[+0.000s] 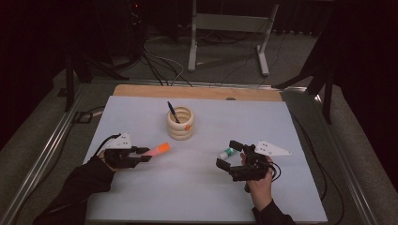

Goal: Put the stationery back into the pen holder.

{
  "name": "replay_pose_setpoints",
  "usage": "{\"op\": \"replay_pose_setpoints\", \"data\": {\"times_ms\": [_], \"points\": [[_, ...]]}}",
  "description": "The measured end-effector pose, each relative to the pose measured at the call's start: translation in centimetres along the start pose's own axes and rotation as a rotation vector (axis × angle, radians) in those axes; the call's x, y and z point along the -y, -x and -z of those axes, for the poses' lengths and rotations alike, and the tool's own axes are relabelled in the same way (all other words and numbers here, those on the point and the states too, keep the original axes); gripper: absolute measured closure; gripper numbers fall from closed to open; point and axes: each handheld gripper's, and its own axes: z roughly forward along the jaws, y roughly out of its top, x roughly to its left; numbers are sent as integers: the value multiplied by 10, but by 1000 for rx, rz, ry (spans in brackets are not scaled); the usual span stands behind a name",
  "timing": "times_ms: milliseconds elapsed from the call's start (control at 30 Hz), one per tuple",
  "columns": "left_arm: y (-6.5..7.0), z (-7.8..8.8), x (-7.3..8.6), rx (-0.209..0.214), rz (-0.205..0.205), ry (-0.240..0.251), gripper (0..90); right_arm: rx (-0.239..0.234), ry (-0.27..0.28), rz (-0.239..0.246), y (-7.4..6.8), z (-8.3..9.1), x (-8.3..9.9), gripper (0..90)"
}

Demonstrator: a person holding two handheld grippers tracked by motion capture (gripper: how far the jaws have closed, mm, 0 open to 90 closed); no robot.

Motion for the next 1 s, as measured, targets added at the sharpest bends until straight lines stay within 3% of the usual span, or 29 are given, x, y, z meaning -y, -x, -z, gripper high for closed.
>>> {"op": "replay_pose_setpoints", "data": {"times_ms": [267, 500, 767, 1000], "points": [[6, -6, -11, -10, 3, 23, 659, 11, 0, -2, 1, 0, 0, 25], [10, -12, -19, -26, 36, 63, 659, 34, 9, -4, 1, 0, -1, 25], [21, -15, -29, -32, 36, 99, 659, 36, -22, 2, -1, -3, -2, 25], [33, -20, -35, -36, 46, 124, 659, 106, -77, 19, -7, -14, -2, 26]]}}
